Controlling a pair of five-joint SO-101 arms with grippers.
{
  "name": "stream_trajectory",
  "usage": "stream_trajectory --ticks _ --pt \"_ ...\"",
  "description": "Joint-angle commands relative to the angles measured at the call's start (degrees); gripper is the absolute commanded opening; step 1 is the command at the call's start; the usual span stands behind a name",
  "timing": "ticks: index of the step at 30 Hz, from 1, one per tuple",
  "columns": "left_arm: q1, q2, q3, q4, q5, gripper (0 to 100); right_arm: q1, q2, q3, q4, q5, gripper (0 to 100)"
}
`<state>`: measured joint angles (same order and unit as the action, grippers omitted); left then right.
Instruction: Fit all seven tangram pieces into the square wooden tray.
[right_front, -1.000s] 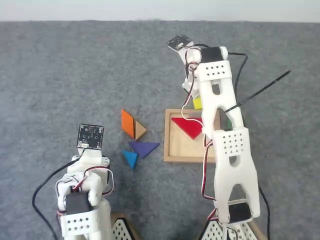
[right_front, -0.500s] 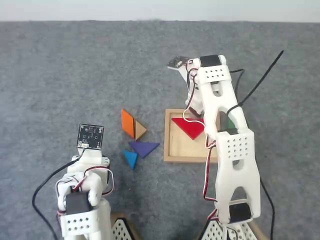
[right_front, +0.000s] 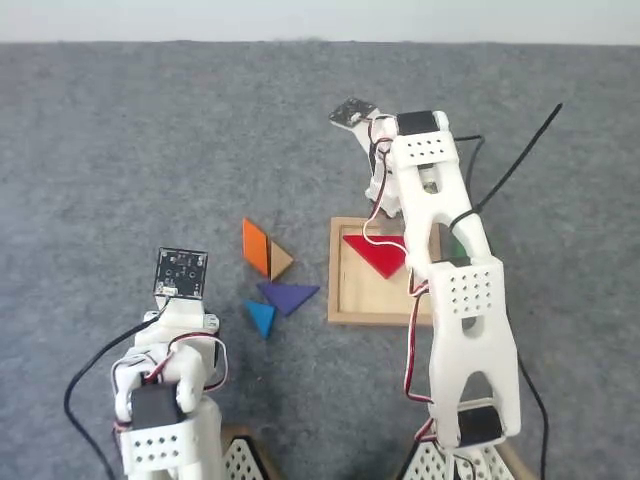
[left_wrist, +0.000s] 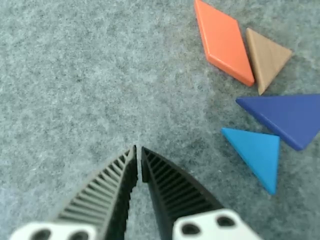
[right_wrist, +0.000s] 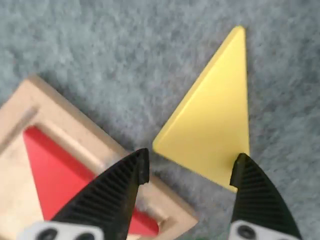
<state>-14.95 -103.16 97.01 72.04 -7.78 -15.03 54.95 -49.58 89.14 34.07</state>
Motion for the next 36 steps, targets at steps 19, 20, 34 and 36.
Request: stream_trajectory --ticks 19,20,34,36 --pt "0.0 -0.7 -0.5 0.3 -0.4 2 1.2 6.2 -7.5 -2.2 2.5 35.4" --pt "0.0 -0.7 -0.5 0.3 -0.4 2 1.2 6.2 -7.5 -2.1 2.7 37.1" --pt "0.0 -0.7 -0.5 0.3 -0.4 2 2.2 6.2 -7.4 -2.3 2.6 19.9" --pt "0.0 -0.7 -0.5 0.3 -0.4 2 2.4 6.2 -7.4 -2.3 2.5 16.3"
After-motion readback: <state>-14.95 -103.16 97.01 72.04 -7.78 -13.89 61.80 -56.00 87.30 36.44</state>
